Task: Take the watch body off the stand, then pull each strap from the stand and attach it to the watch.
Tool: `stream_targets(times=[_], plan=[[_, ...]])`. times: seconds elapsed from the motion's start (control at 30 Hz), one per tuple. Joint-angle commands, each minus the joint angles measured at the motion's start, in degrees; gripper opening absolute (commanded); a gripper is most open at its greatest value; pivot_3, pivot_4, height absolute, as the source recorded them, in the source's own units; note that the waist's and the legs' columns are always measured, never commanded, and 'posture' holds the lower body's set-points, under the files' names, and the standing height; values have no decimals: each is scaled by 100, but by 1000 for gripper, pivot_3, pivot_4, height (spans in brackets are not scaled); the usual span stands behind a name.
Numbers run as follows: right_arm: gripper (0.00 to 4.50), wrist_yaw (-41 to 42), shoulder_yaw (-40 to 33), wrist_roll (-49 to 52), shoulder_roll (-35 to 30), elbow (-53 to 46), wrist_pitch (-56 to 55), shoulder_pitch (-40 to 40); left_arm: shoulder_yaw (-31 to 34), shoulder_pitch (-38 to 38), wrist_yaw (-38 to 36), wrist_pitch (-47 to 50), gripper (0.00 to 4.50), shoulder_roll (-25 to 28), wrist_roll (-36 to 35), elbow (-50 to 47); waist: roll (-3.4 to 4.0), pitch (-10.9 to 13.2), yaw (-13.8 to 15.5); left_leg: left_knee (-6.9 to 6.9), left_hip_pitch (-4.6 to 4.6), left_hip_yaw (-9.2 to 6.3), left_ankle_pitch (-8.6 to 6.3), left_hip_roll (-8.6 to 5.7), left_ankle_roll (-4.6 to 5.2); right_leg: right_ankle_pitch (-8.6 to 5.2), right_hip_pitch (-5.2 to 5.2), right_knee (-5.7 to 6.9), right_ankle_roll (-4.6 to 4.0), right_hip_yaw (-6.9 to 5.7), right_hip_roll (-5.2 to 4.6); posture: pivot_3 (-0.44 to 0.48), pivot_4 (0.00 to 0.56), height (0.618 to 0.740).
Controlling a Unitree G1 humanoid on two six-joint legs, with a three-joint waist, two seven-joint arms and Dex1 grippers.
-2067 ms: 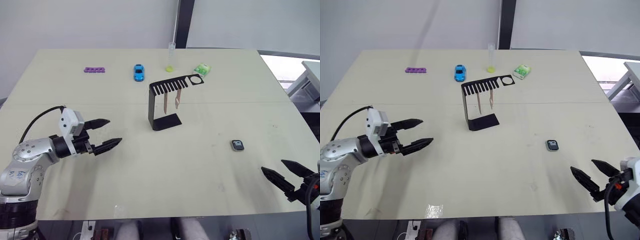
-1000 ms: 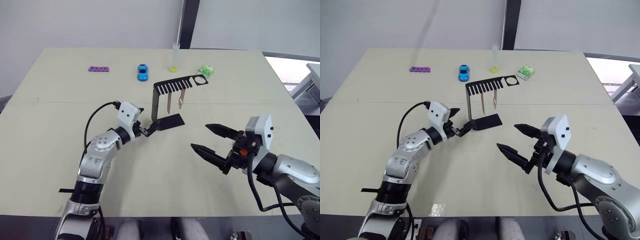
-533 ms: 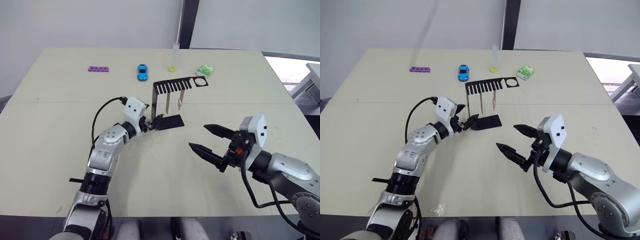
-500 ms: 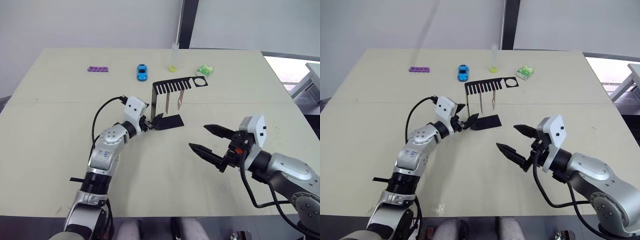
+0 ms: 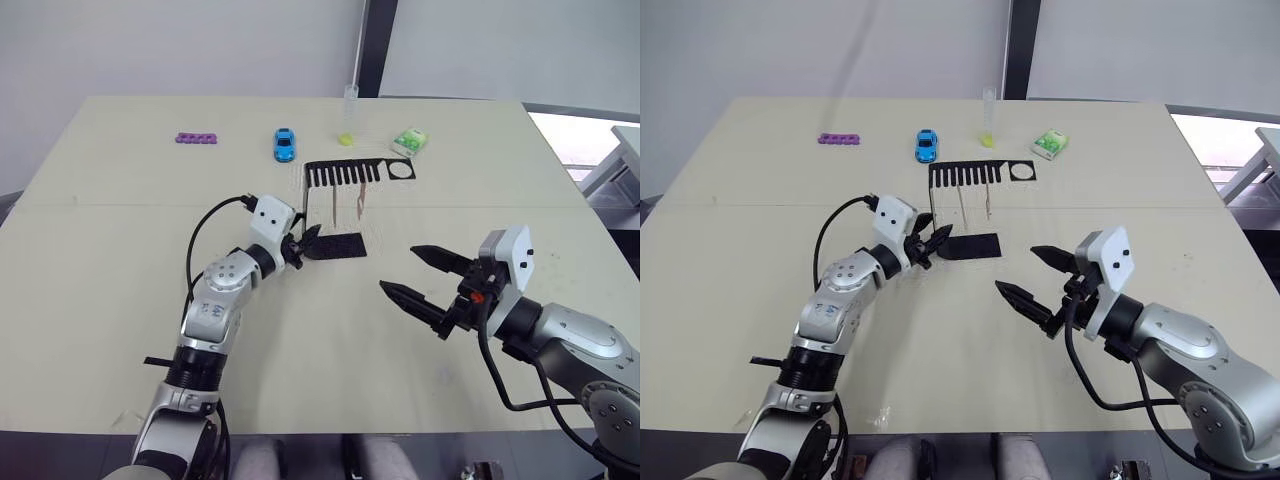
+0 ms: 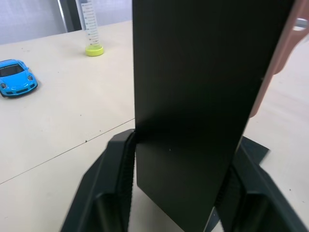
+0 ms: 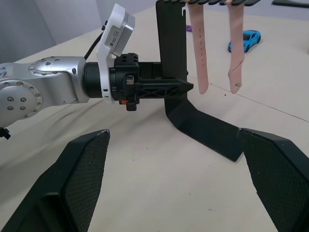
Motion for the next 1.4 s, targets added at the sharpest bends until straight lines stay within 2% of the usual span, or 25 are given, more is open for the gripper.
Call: stream_targets(times=[0.03,0.57,0.67,0.77,0.8,1.23,1.4], plan=[[4500,-90,-44,-26,51,-46,-101,-79,-9,-134,42,-66,2420,-55,26,-115,0,0,2,0,0,0,0,0,0,0,0,0,0,0,0,0,150,740],[4500,-105,-11,-124,122,-94,-104,-62,117,-330,235,-270,2420,-204,55,213,0,0,2,0,0,0,0,0,0,0,0,0,0,-1,-1,0,150,740],[4500,-81,-20,-123,115,-73,-102,-68,105,-367,249,-312,1590,-220,69,243,0,0,-2,0,0,0,0,0,0,0,-1,1,0,0,0,0,150,740],[4500,-69,-15,-127,122,-66,-102,-70,48,-385,198,-383,184,-209,89,252,0,0,1,0,0,0,0,0,0,0,-1,0,0,0,0,0,150,740],[4500,-67,-13,-130,127,-70,-103,-68,41,-386,194,-397,82,-208,96,253,0,0,3,0,0,0,0,0,0,0,-1,0,0,-1,0,0,150,740],[4500,-108,108,-309,187,-193,-150,7,36,-410,522,-401,82,-365,243,131,0,0,0,0,0,1,0,0,0,0,-1,0,0,0,0,0,150,740],[4500,-588,386,-706,473,-166,-125,-280,48,-434,857,-409,82,-610,313,114,0,0,-1,-1,-1,1,0,0,0,0,-2,0,0,0,0,0,150,740]])
